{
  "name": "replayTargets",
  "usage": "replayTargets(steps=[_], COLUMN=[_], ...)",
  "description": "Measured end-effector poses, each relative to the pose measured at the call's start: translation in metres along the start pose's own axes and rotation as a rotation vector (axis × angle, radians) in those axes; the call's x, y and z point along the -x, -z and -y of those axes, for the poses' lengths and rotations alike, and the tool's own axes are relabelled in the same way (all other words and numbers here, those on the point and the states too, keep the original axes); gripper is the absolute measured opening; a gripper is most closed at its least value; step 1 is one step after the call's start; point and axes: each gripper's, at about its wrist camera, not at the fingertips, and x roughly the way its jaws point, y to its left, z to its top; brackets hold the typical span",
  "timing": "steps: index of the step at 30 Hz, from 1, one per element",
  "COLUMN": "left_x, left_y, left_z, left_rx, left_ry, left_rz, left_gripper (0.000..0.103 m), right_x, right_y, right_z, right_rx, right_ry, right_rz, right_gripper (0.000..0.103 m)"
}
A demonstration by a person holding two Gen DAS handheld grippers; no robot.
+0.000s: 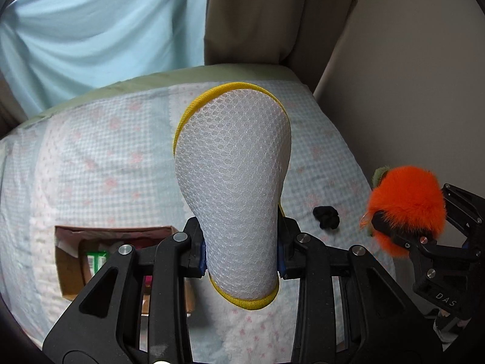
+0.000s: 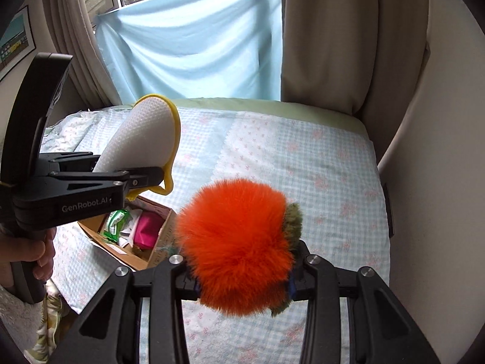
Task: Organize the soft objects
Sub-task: 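Lift the mesh pad with left tool while right tool carries orange pompom toward box, then lower both held items into the cardboard box and open both tools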
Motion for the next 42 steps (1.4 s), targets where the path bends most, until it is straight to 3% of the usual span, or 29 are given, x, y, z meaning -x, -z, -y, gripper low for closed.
replayTargets(steps=[9,19,28,42], left_x=[0.063,0.072,0.026,-0.078], left_y=[0.047,0.098,0.119,0.148], left_z=[-0.083,-0.208,-0.294,-0.348], left_rx=[0.087,0.140,0.081,0.100], left_ry=[-0.075,-0.082,-0.061,-0.038], left_rz=[0.022,-0.049,-0.193,-0.396], left_gripper=[0.029,0.029,0.029,0.029], right_x=[0.010,-0.030,-0.096,-0.219], right_y=[-0.018,-0.021,-0.013,0.008], right_z=[-0.089,-0.193,-0.250,-0.268], right_rx=[0.042,-0.027,-0.174,-0.235], right_ry=[-0.081,-0.102,-0.074,-0.066], right_rz=[0.026,-0.037,-0.151,-0.395], right_gripper=[0.036,0.036,0.036,0.036])
